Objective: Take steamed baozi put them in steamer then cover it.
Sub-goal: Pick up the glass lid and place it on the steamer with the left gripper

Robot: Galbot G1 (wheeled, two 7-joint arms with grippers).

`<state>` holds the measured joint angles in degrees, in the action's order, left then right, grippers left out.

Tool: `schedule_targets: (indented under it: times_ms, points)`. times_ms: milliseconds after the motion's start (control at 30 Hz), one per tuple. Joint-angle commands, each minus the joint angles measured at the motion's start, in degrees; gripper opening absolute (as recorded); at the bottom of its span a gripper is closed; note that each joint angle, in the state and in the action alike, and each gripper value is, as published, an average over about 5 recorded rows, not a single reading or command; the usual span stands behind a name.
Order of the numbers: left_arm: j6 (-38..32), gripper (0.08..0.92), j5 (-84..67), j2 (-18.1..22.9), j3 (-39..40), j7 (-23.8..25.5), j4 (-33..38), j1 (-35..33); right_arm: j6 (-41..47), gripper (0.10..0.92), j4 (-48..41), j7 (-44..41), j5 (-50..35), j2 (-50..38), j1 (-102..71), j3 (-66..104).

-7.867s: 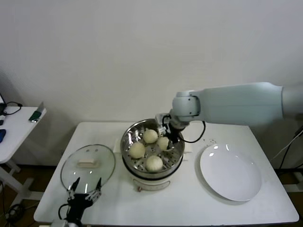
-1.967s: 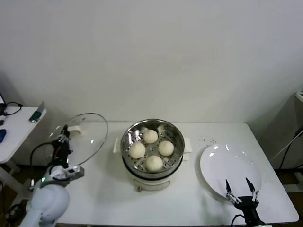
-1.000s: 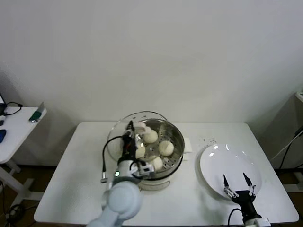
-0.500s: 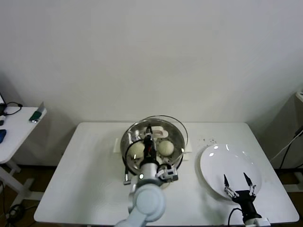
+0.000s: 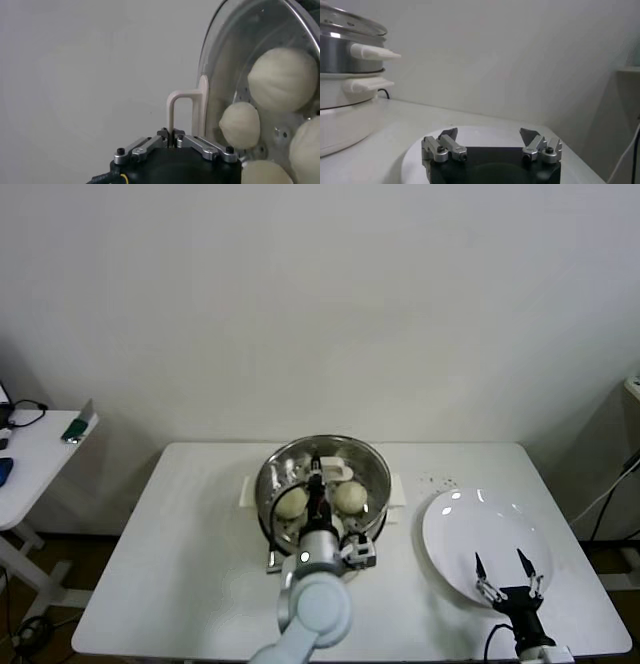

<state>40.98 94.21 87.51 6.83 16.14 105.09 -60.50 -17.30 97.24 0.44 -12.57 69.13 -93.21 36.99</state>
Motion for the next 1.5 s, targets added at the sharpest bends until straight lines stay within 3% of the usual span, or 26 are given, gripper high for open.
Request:
schedule_targets:
  times_ms: [33, 633, 800, 1033, 1133, 1233, 1400, 1500]
  points:
    - [-0.56, 0.148, 1.97, 0.27, -0.67, -0.22, -2.00, 0.02, -0.34, 0.823, -0.06, 0.02, -0.05, -0.02, -0.09, 0.12]
    - [-2.46, 0.154, 2.00, -1.20, -0.75, -0.52, 0.12, -1.20, -1.18, 0.823, 0.01, -0.05, -0.48, 0.29, -0.14, 0.07]
    - [-2.09, 0.248, -0.19, -2.75, 0.23, 0.65, 3.54, -1.51, -0.72, 0.823, 0.13, -0.04, -0.75, 0.27, 0.05, -0.05]
    - [-1.76, 0.465, -6.35, -7.73, 1.51, 1.79, 12.28, -3.21, 0.63, 0.823, 0.40, -0.19, -0.64, 0.07, 0.36, -0.13]
    - [-3.07, 0.568, -12.09, -11.00, 1.07, -1.37, 16.86, -5.38, 1.30, 0.823, 0.78, 1.01, -2.26, -0.12, 0.49, -0.48]
    - [-7.52, 0.672, -20.17, -13.65, -2.15, -7.77, 20.45, -9.13, 1.24, 0.823, 1.41, 2.71, -5.16, -0.32, 0.67, -0.90]
    - [-19.13, 0.792, -45.20, -15.10, -13.49, -21.99, 22.00, -15.87, -0.28, 0.823, 2.41, 3.35, -7.26, -0.44, 1.06, -1.20]
    - [-25.03, 0.818, -61.52, -15.03, -23.04, -27.44, 22.51, -19.70, -0.29, 0.823, 2.66, 3.29, -7.72, -0.46, 1.10, -1.42]
